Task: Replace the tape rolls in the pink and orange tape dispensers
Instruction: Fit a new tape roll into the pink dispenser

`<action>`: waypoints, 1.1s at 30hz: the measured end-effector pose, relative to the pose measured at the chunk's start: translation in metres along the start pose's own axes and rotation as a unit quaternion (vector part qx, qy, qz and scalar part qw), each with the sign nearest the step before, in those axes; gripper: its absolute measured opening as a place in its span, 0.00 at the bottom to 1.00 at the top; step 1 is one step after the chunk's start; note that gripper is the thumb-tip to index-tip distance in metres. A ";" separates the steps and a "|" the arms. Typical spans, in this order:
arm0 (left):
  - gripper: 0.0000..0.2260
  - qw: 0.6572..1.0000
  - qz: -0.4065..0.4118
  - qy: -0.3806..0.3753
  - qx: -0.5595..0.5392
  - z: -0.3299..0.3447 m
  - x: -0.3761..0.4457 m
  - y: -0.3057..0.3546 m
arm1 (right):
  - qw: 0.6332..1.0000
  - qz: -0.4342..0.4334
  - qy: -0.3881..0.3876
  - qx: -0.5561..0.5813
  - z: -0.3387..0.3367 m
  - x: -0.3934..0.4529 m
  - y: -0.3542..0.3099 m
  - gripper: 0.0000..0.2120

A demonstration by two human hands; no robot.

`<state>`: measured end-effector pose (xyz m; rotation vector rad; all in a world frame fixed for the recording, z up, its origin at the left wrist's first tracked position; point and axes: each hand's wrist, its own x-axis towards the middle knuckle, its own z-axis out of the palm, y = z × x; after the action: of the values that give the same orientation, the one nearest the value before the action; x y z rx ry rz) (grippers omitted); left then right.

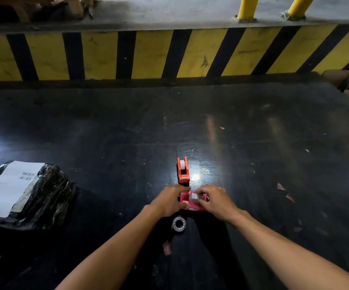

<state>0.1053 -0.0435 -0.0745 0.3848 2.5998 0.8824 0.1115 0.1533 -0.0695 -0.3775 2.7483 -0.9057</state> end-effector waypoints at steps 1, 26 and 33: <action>0.28 1.000 0.004 0.001 0.005 0.000 0.001 0.000 | 1.000 0.001 0.003 -0.007 0.001 0.000 0.001 0.10; 0.13 0.995 0.023 0.083 -0.041 0.013 -0.008 0.003 | 0.988 -0.081 0.126 -0.043 0.025 -0.017 0.008 0.03; 0.10 0.996 -0.006 0.081 -0.041 0.012 -0.003 0.006 | 0.989 0.041 0.131 0.060 0.019 -0.016 0.012 0.09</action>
<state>0.1139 -0.0335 -0.0787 0.2848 2.6978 1.0525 0.1299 0.1570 -0.0892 -0.1299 2.8963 -1.1668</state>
